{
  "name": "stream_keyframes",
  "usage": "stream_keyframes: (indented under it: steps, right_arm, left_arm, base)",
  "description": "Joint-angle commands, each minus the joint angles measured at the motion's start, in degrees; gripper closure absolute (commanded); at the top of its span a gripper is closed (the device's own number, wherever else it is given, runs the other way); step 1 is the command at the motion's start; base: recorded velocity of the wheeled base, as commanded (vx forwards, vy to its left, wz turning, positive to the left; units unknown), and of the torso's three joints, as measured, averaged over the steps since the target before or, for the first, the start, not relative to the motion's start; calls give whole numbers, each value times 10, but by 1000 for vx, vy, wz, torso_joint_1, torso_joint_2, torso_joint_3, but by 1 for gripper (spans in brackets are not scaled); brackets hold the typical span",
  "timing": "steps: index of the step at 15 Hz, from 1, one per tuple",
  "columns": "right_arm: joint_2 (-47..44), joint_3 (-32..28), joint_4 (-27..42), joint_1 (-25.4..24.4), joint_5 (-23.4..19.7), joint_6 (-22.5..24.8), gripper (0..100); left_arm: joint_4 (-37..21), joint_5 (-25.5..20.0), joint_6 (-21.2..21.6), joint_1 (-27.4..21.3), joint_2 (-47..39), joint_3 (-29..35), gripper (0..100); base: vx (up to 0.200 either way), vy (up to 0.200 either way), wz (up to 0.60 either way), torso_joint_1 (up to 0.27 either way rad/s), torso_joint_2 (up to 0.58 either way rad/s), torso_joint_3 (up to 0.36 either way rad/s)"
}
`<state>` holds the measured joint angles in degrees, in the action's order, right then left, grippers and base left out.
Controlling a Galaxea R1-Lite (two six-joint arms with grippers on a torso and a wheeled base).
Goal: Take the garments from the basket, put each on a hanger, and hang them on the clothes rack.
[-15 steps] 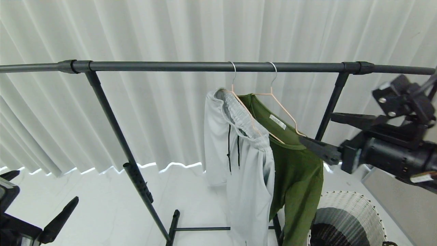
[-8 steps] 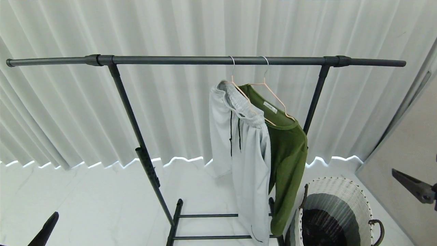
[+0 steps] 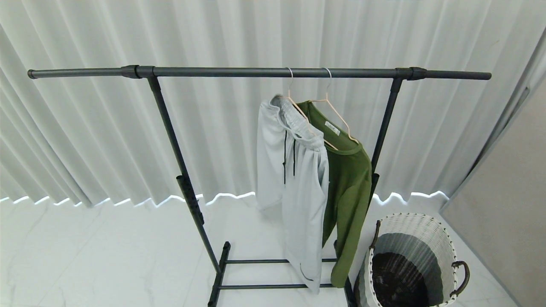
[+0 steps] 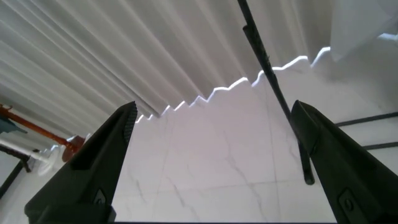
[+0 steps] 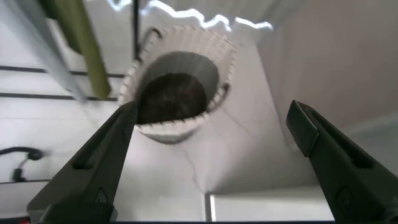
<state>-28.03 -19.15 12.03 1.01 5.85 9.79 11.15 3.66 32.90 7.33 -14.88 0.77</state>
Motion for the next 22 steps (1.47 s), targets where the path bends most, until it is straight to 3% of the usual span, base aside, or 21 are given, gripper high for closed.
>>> stream_keyframes:
  steps: [1,7,11,14,15,17,19,20,21,22]
  right_arm:
    - [123,32,41,5,21,0,0]
    - [280,98,57,-8,34,-7,0]
    - [279,103,52,-8,65,-26,0]
    - [280,108,47,-8,79,-46,0]
    - [280,126,9,-8,81,-61,0]
    - [279,192,-167,-8,76,-62,0]
    - [280,192,-162,-8,81,-70,0]
    - [280,192,-158,-8,79,-73,0]
    - [280,192,-148,-8,78,-77,0]
    - [279,192,-145,-8,76,-77,0]
  left_arm:
    - [-45,12,-29,1,93,2,0]
    - [-64,57,-59,1,94,-8,0]
    - [-66,59,-93,1,94,-8,0]
    - [-65,66,-143,1,94,-8,0]
    - [-65,55,-166,1,94,-8,0]
    - [-62,16,-214,1,94,-8,0]
    - [-70,-24,-228,1,94,-8,0]
    - [-76,-56,-229,1,94,-8,0]
    - [-78,-117,-228,1,93,-8,0]
    - [-79,-141,-228,1,93,-8,0]
  base:
    - [0,0,0,0,0,0]
    - [0,0,0,0,0,0]
    - [0,0,0,0,0,0]
    - [0,0,0,0,0,0]
    - [0,0,0,0,0,0]
    - [0,0,0,0,0,0]
    - [0,0,0,0,0,0]
    - [0,0,0,0,0,0]
    - [0,0,0,0,0,0]
    - [0,0,0,0,0,0]
